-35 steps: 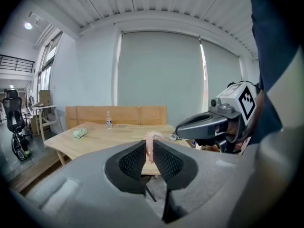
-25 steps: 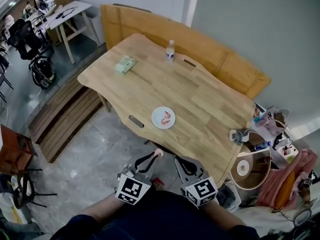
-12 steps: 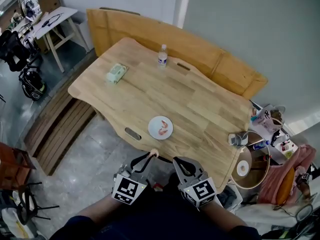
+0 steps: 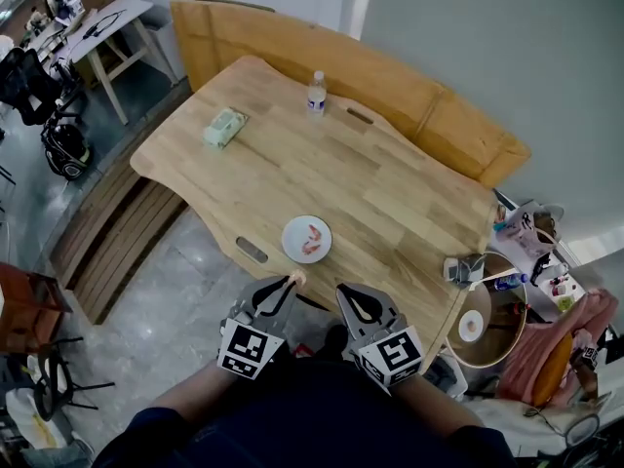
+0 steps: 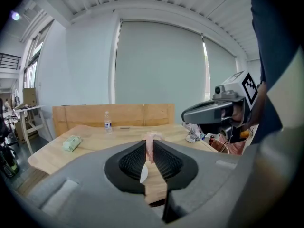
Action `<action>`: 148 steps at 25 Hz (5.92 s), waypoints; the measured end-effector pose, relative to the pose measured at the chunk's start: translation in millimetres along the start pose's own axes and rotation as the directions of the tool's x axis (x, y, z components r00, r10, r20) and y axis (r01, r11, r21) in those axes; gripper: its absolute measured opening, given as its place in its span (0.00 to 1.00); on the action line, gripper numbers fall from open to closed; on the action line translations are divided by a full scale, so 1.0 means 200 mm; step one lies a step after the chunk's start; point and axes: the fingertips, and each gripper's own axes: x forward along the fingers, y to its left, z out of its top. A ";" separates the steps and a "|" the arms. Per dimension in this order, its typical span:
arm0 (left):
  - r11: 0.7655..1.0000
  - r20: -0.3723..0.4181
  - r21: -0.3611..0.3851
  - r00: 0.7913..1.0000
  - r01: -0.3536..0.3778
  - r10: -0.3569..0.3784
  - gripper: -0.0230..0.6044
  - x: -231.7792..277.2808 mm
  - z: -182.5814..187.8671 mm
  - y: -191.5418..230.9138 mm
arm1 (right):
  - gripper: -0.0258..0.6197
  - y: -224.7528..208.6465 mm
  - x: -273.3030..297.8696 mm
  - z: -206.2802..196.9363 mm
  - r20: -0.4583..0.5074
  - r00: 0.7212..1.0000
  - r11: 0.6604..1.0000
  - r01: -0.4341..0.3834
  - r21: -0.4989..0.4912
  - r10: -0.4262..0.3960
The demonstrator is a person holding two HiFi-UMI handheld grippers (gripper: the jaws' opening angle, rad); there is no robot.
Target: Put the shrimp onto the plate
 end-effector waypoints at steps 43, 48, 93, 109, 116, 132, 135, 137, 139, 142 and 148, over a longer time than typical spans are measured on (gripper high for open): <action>0.994 -0.384 0.094 0.920 -0.051 0.084 0.12 1.03 -0.88 0.46 | 0.05 -0.42 -0.01 -0.18 -0.074 0.994 0.994 0.081 0.075 -0.075; 0.993 -0.436 0.107 0.896 -0.042 0.084 0.12 1.10 -0.97 0.48 | 0.05 -0.45 -0.01 -0.22 -0.099 0.992 0.992 0.087 0.090 -0.078; 0.993 -0.452 0.111 0.887 -0.045 0.091 0.13 1.09 -1.00 0.48 | 0.05 -0.44 -0.09 -0.22 -0.098 0.991 0.990 0.097 0.099 -0.087; 0.995 -0.238 0.085 0.969 -0.049 0.069 0.13 0.62 -0.50 0.32 | 0.05 -0.24 -0.04 -0.08 -0.026 0.999 0.997 0.032 0.069 -0.030; 0.998 -0.137 0.024 0.988 -0.064 0.066 0.10 0.38 -0.30 0.23 | 0.05 -0.12 0.01 -0.04 -0.018 1.000 0.999 -0.012 0.040 0.013; 0.994 0.034 -0.109 0.999 0.002 0.002 0.05 -0.03 0.02 0.06 | 0.05 0.10 0.07 0.02 -0.010 0.997 0.997 -0.076 -0.009 0.076; 0.993 0.042 -0.112 0.998 0.044 -0.040 0.05 -0.06 0.04 0.01 | 0.05 0.13 0.07 0.02 -0.017 0.996 0.996 -0.084 -0.010 0.083; 0.992 0.052 -0.111 0.997 0.064 -0.058 0.05 -0.08 0.05 -0.01 | 0.05 0.16 0.07 0.01 -0.022 0.996 0.996 -0.088 -0.012 0.088; 0.990 0.066 -0.115 0.995 0.078 -0.071 0.05 -0.10 0.07 -0.03 | 0.05 0.18 0.07 0.00 -0.024 0.995 0.995 -0.093 -0.019 0.093; 0.988 0.085 -0.122 0.993 0.092 -0.082 0.05 -0.11 0.08 -0.06 | 0.05 0.21 0.06 0.00 -0.023 0.995 0.995 -0.099 -0.028 0.098; 0.987 0.094 -0.116 0.991 0.110 -0.099 0.05 -0.11 0.09 -0.08 | 0.05 0.22 0.06 0.00 -0.020 0.995 0.995 -0.096 -0.027 0.096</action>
